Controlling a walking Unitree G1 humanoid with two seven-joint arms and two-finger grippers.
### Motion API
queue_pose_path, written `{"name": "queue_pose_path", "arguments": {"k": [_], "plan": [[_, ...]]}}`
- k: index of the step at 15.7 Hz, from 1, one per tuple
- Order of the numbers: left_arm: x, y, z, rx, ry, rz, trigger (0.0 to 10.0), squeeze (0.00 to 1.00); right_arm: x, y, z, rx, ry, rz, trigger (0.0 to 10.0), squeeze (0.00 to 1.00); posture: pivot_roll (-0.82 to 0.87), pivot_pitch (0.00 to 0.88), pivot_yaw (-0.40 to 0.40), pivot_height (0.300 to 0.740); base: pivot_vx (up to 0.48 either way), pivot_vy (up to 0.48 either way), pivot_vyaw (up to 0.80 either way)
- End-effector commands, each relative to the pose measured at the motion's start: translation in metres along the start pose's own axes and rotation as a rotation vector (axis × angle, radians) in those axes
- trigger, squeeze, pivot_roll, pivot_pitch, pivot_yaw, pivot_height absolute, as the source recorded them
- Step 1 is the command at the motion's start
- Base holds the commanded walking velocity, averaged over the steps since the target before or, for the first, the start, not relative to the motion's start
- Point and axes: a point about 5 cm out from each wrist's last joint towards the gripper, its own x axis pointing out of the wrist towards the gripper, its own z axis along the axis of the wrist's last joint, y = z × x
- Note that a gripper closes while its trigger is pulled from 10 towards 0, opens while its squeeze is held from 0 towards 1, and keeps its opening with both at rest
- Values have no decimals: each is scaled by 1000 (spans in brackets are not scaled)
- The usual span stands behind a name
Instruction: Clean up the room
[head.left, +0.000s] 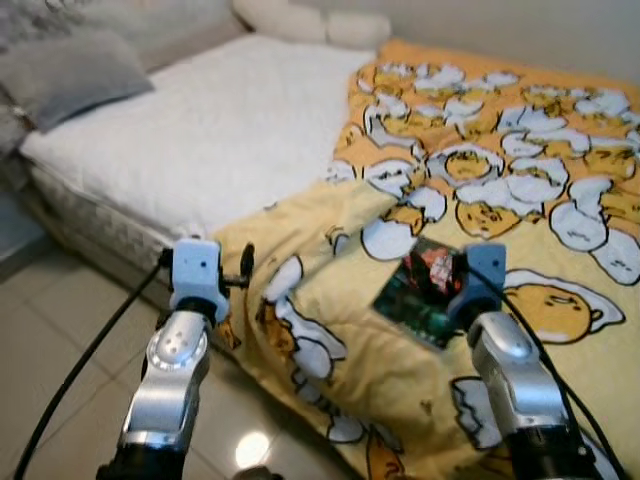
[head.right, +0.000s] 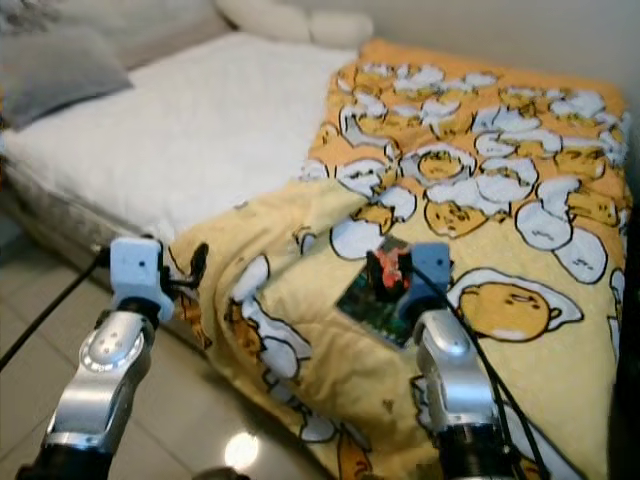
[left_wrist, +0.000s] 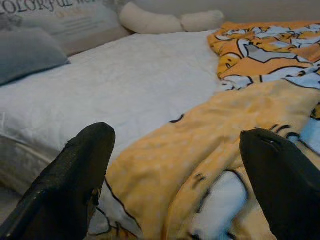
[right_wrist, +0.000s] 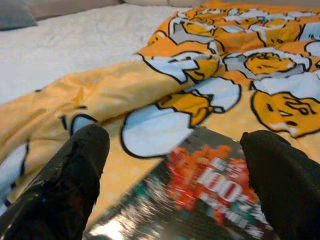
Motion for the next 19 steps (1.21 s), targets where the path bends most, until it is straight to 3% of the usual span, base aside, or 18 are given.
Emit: {"name": "queue_pose_path", "arguments": {"k": [1, 5, 8, 9, 10, 11, 13, 14, 16, 19], "plan": [[1, -3, 1, 13, 2, -13, 10000, 769, 2, 0, 0, -1, 6, 7, 10000, 0, 26, 21, 42, 740, 0, -315, 0], [-1, -4, -1, 15, 13, -23, 10000, 757, 4, 2, 1, 21, 6, 27, 10000, 0, 32, 36, 37, 740, 0, -236, 155], [-5, -10, -4, 3, 21, -100, 10000, 714, 2, 8, -2, 71, 42, 118, 10000, 0, 35, 40, 36, 740, 0, 0, 0], [-7, -13, -5, 22, 26, -154, 10000, 714, 2, 10, -2, 104, 55, 148, 10000, 67, 37, 43, 36, 740, 0, 0, 0], [-9, -16, -6, 35, 40, -208, 10000, 710, 4, 10, -2, 110, 58, 152, 10000, 824, 39, 46, 37, 740, 0, 0, 0], [-11, -17, -7, 50, 56, -256, 10000, 706, 7, 9, -1, 109, 57, 139, 10000, 1000, 39, 46, 37, 740, 0, 0, 0], [-13, -16, -7, 81, 70, -340, 10000, 702, 13, 3, 0, 112, 76, 97, 10000, 1000, 40, 51, 37, 740, 0, 0, 0], [-16, -17, -5, 90, 79, -409, 10000, 706, 16, 6, -1, 158, 90, 127, 10000, 1000, 44, 53, 43, 740, 0, 0, 0], [-21, -23, -4, 157, 117, -572, 10000, 706, 22, -2, -6, 183, 144, 47, 10000, 1000, 48, 53, 42, 740, 0, 0, 0], [-25, -28, -2, 176, 133, -659, 10000, 702, 23, -11, -18, 313, 274, -15, 10000, 1000, 45, 53, 36, 740, 0, 0, 0]]}}
